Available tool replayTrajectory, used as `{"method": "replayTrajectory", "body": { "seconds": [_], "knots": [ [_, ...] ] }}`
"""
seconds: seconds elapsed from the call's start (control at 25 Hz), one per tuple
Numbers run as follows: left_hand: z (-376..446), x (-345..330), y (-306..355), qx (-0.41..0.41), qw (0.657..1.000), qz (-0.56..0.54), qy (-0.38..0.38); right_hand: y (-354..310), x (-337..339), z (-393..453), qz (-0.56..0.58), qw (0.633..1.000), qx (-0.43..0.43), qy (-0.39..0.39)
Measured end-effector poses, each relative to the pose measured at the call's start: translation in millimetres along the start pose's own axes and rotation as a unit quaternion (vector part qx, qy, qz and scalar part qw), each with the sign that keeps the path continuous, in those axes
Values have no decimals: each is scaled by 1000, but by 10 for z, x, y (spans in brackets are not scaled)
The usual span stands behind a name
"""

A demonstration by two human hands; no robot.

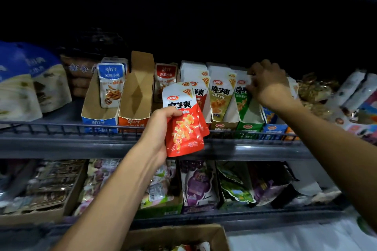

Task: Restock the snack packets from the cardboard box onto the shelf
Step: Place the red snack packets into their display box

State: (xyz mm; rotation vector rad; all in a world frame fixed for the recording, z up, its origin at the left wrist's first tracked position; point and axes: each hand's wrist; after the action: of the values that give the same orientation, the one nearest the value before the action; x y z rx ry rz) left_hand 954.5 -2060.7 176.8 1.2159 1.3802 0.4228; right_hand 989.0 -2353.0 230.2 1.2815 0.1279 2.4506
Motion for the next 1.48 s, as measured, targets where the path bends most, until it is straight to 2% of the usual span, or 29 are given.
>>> {"method": "replayTrajectory", "body": {
  "seconds": [0.08, 0.12, 0.16, 0.2, 0.24, 0.28, 0.36, 0.44, 0.52, 0.64, 0.76, 0.8, 0.88, 0.96, 1.04, 1.12, 1.32, 1.4, 1.48],
  "knots": [
    [23, -7, 0, -11, 1000, 4, 5, -53, 117, -121, 15, 995, -3, 101],
    [33, -16, -8, -23, 1000, 9, 9, -125, 219, -196, 58, 990, -2, 131],
    [39, -25, -19, -35, 999, 14, 15, -245, 359, -287, 145, 981, -10, 126],
    [29, -44, -26, -44, 999, 16, 22, -406, 516, -395, 261, 963, -20, 72],
    [16, -60, -36, -52, 998, 16, 30, -580, 669, -515, 378, 925, -27, -12],
    [-4, -82, -45, -61, 998, 15, 33, -752, 790, -628, 480, 871, -39, -97],
    [-53, -122, -70, -84, 996, 16, 29, -1015, 900, -781, 590, 773, -84, -217],
    [-114, -131, -87, -111, 993, 35, 23, -1142, 895, -818, 636, 712, -139, -264],
    [-177, -117, -79, -119, 992, 48, 11, -1161, 873, -772, 660, 675, -179, -278],
    [-220, -83, -16, -96, 995, 14, -12, -1139, 831, -728, 660, 670, -213, -265],
    [-176, -27, 35, -106, 994, 3, 23, -1143, 839, -771, 700, 628, -213, -266],
    [-166, -13, 38, -111, 993, 6, 34, -1157, 849, -795, 698, 627, -191, -288],
    [-154, 8, 24, -120, 991, 10, 51, -1174, 875, -804, 674, 647, -164, -318],
    [-138, 40, 25, -124, 989, 1, 81, -1132, 835, -685, 682, 659, -204, -242],
    [-116, 98, 67, -121, 986, -26, 116, -1033, 795, -505, 702, 660, -244, -110],
    [-100, 166, 126, -120, 982, -46, 138, -977, 720, -357, 675, 700, -228, -49],
    [-105, 208, 179, -125, 982, -40, 137, -1158, 434, -333, 547, 811, -153, -138],
    [-104, 196, 165, -121, 983, -31, 134, -1209, 294, -341, 488, 852, -148, -117],
    [-108, 192, 158, -120, 985, -15, 125, -1242, 186, -329, 452, 876, -149, -84]
  ]
}}
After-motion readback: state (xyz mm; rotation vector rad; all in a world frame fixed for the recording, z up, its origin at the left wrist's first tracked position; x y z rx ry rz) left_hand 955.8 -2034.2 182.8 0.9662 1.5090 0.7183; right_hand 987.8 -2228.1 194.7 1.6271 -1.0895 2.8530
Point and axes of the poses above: each hand's wrist, its own z-axis towards the middle knuckle, its own x-axis out of the back of the hand, y = z × x, and after that the axes turned 1 degree about -x, right-handed
